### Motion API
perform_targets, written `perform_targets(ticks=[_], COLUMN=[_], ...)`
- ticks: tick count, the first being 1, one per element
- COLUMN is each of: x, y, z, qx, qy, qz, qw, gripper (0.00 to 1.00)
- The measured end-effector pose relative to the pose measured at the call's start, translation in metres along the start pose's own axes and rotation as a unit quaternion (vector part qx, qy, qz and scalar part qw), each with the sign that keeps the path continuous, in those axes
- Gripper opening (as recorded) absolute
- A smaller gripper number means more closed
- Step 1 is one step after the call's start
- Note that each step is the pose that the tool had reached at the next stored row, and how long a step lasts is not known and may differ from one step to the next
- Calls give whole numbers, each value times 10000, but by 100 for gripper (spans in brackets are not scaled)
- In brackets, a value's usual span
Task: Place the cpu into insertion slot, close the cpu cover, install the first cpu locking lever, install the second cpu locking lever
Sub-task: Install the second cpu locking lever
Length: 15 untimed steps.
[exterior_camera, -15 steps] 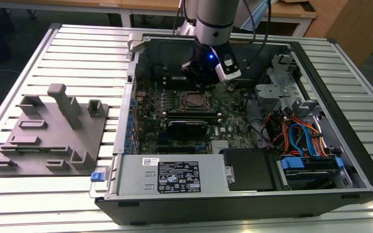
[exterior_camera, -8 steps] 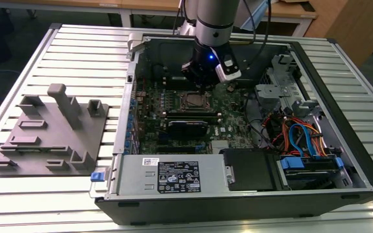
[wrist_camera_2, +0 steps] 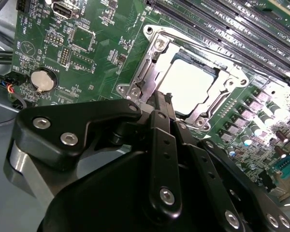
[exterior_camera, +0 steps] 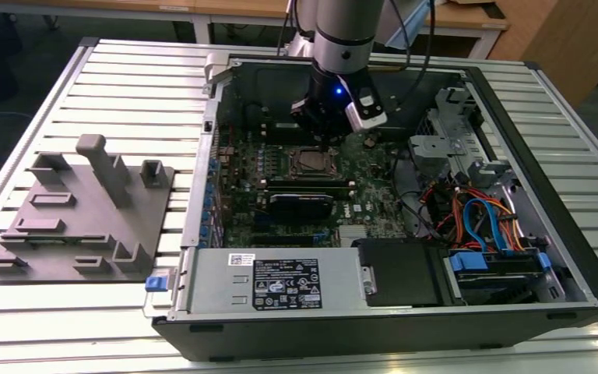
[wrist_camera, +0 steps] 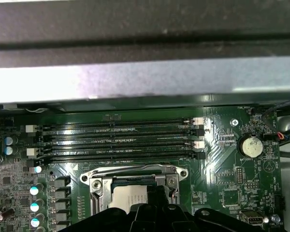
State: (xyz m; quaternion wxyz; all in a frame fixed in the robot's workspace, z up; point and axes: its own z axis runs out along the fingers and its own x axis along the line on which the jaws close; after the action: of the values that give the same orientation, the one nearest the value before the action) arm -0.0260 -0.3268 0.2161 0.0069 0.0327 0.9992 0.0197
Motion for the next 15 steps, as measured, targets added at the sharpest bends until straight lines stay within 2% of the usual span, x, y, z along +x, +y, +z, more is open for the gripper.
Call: perform_targets(ticks=[6,15], x=[-1,-1], y=[2,2], z=[-46,-46], qx=[-1,6], qy=[0,-1], qz=[0,0], qw=[10000,10000], gripper=[10,10])
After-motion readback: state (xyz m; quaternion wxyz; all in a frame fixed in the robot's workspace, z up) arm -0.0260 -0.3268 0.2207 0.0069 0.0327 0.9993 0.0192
